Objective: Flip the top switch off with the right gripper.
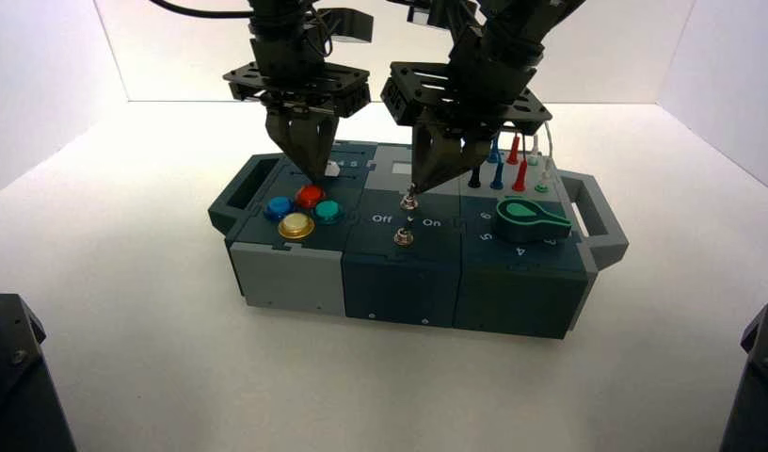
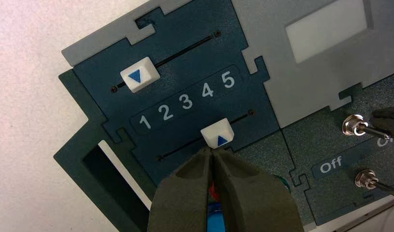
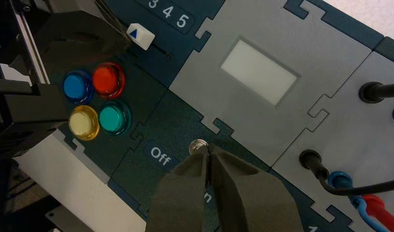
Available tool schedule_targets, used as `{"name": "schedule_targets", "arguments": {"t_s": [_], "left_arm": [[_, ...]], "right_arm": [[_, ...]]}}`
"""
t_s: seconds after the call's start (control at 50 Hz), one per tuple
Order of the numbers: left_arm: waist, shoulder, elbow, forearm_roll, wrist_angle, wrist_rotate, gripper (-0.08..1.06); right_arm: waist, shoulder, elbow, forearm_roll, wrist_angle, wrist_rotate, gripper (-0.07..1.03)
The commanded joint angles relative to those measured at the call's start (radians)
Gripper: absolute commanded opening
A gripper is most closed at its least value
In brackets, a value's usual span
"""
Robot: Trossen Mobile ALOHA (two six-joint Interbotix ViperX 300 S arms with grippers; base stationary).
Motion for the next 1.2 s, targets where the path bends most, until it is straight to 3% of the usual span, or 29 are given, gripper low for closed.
{"name": "schedule_targets", "arguments": {"t_s": [0.02, 0.34, 0.48, 0.54, 0.64, 0.98, 1.2], "left_arm": [[0.008, 0.057, 0.026, 0.006, -0.021, 0.002, -0.03], [0.008, 0.066, 0.038, 0.002, -0.032, 0.002, -0.03], [0.008, 0.06, 0.046, 0.003, -0.052, 0.002, -0.03], [0.008, 0.014, 0.069, 0.002, -0.077, -0.002, -0.03], [0.009, -0.014, 0.089, 0.0, -0.095, -0.012, -0.03], [0.009, -0.084, 0.141, -0.005, -0.103, -0.032, -0.03], [0.009, -0.071, 0.12, -0.002, -0.103, -0.025, -0.03]], "right_arm": [[0.043, -0.015, -0.041, 0.015, 0.005, 0.003, -0.02], [0.087, -0.003, -0.106, 0.018, 0.049, 0.005, -0.02], [0.072, -0.015, -0.072, 0.011, 0.046, 0.005, -0.02], [0.034, -0.071, -0.012, -0.009, 0.041, 0.003, -0.02], [0.02, -0.117, 0.02, -0.025, 0.038, 0.0, -0.02], [0.026, -0.199, 0.058, -0.044, 0.101, -0.005, -0.02], [0.025, -0.213, 0.066, -0.046, 0.11, -0.005, -0.02]]}}
